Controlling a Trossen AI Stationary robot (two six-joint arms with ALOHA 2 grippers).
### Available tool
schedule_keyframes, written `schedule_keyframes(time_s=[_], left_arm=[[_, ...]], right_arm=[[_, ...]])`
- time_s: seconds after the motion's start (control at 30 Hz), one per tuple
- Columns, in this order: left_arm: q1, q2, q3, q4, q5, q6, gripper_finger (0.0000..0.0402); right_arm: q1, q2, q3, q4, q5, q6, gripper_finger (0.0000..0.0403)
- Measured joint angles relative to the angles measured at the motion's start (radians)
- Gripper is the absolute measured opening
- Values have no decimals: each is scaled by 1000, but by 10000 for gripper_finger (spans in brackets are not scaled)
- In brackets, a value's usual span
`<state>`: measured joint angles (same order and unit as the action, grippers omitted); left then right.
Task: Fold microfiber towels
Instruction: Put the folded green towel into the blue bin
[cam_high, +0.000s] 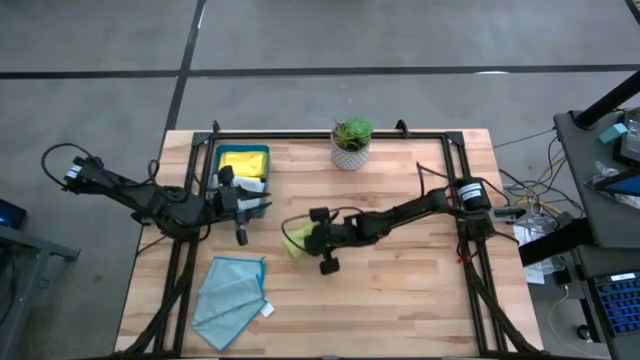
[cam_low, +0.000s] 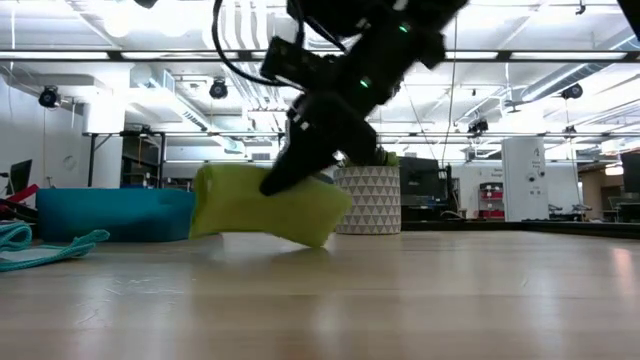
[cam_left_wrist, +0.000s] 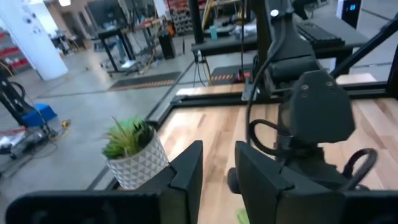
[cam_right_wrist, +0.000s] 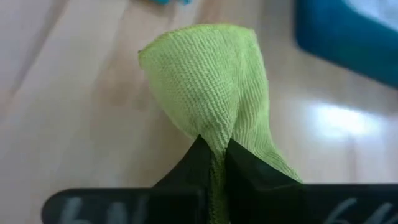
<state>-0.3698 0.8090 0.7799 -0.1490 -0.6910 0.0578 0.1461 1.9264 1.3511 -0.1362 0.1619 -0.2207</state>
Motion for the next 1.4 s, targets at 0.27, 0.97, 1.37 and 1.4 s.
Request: schedule_keyframes(time_s=[0.27, 0.97, 1.37, 1.4], left_arm=[[0, -99, 0, 57, 0, 112, 80], [1, -152, 1, 195, 0, 286, 80], [1, -167, 2, 194, 0, 299, 80], [2, -164, 2, 194, 0, 299, 80]], right_arm=[[-113, 5, 160, -16, 3, -53, 14], [-344, 431, 783, 140, -3, -143, 13], [-398, 625, 985, 251, 74, -184, 13], [-399, 631, 985, 251, 74, -171, 13]])
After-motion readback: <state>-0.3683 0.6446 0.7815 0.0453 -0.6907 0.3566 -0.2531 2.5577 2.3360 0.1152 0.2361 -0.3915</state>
